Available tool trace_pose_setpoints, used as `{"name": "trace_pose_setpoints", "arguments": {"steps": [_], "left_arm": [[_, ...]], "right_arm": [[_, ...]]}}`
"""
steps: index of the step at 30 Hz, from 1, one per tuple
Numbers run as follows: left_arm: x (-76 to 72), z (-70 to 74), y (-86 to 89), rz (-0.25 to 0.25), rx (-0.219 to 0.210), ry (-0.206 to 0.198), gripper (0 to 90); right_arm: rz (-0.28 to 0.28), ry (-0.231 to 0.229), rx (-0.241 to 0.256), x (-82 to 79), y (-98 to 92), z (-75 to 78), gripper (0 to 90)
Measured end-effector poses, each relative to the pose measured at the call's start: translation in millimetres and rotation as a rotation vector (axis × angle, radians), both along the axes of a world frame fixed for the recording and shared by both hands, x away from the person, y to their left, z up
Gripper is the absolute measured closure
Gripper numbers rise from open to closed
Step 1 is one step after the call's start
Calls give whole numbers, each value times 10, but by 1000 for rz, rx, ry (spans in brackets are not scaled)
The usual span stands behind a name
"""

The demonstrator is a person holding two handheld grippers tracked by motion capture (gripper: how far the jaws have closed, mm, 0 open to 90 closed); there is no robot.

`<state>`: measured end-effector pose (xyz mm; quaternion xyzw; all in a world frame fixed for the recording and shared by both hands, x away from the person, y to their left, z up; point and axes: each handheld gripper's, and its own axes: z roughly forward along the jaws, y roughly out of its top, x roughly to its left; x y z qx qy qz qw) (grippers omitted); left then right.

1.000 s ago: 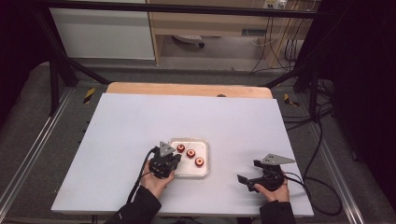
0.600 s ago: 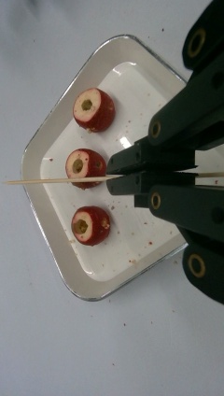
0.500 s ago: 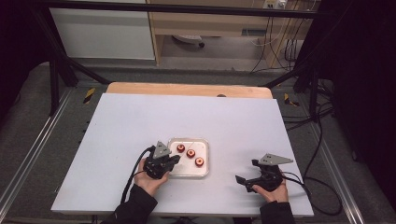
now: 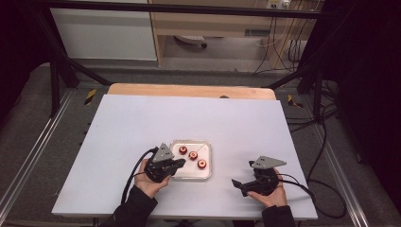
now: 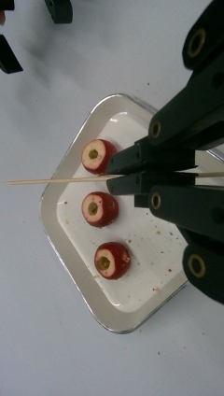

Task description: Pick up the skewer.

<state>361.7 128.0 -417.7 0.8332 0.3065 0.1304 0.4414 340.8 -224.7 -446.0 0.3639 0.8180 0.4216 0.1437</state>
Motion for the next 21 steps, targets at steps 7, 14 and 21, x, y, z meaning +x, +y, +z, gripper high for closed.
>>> {"name": "trace_pose_setpoints", "arguments": {"steps": [7, 14, 21], "left_arm": [[-16, 44, -28, -50, 10, -1, 884], [-22, 99, -71, -107, 37, 6, 884], [-8, 178, -116, -168, 99, 3, 884]], "right_arm": [[13, -17, -28, -13, 73, 31, 14], [41, -54, -83, -41, 180, 102, 25], [79, -96, -162, -58, 315, 158, 47]]}}
